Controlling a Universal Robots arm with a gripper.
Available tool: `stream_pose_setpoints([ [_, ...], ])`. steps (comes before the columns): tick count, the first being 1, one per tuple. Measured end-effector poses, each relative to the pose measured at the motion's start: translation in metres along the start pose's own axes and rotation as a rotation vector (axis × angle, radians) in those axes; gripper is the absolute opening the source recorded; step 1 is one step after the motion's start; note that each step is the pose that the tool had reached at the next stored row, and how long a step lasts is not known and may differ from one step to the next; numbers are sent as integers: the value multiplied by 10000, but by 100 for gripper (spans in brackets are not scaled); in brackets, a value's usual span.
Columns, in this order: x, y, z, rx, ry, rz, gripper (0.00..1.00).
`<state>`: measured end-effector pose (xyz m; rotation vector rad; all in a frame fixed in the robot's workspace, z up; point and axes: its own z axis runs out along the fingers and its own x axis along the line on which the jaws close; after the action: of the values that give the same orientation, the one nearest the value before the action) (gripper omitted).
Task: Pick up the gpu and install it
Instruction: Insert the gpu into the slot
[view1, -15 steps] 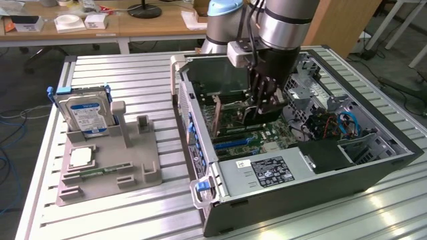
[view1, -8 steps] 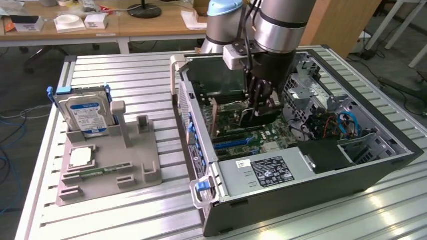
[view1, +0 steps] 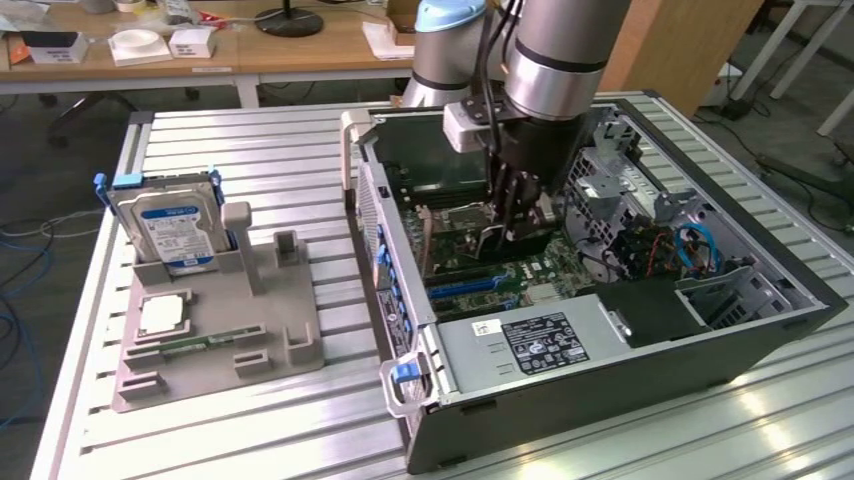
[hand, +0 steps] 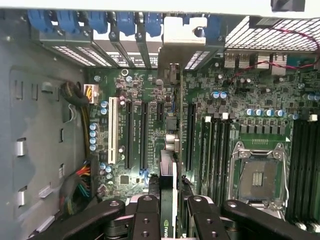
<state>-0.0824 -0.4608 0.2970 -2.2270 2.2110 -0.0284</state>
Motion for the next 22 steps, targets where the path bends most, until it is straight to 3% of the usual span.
stream_pose_setpoints([
  [7,-26,7,126,-4,13,316,26],
  [22,-29,113,330,-1,10,290,26],
])
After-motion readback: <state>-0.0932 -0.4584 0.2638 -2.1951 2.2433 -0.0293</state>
